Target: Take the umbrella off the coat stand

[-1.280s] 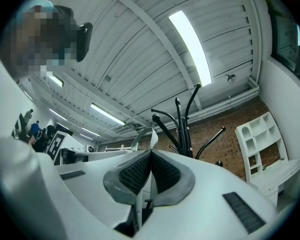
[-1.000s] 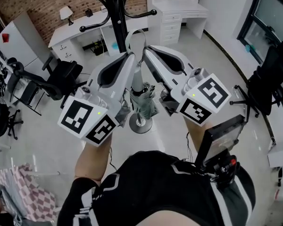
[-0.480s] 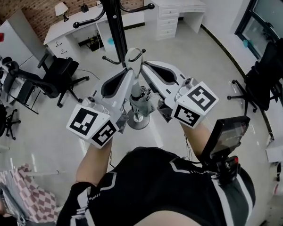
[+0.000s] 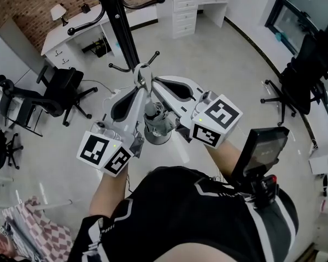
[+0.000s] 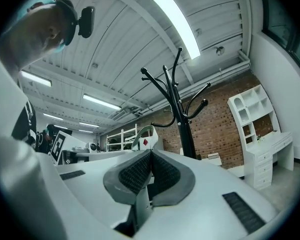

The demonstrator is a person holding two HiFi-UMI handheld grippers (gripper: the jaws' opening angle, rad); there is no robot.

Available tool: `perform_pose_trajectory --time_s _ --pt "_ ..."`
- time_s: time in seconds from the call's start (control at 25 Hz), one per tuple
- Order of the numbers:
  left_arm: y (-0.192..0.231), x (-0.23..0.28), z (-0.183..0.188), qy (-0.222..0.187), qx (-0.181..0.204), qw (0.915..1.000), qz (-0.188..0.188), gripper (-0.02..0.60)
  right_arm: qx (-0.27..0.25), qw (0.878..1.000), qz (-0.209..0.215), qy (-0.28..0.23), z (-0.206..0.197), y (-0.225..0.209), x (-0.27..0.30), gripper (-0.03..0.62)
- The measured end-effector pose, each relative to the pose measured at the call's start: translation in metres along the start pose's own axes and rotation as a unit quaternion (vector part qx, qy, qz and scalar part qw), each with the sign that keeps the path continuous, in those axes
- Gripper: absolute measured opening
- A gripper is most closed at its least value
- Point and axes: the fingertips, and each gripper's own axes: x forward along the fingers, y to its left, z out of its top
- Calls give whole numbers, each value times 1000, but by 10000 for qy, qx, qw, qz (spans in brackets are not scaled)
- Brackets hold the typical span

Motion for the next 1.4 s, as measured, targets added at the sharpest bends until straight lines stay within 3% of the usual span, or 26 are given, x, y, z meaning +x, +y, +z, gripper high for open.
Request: perform_pose_trajectory --time_s 0.76,1.4 --pt "16 -7 -32 254 -150 9994 159 11 -176 9992 -100 337 -35 -2 4 11" --pt "18 -9 -39 367 -182 9990 151 11 -208 9988 -140 428 -43 0 6 11"
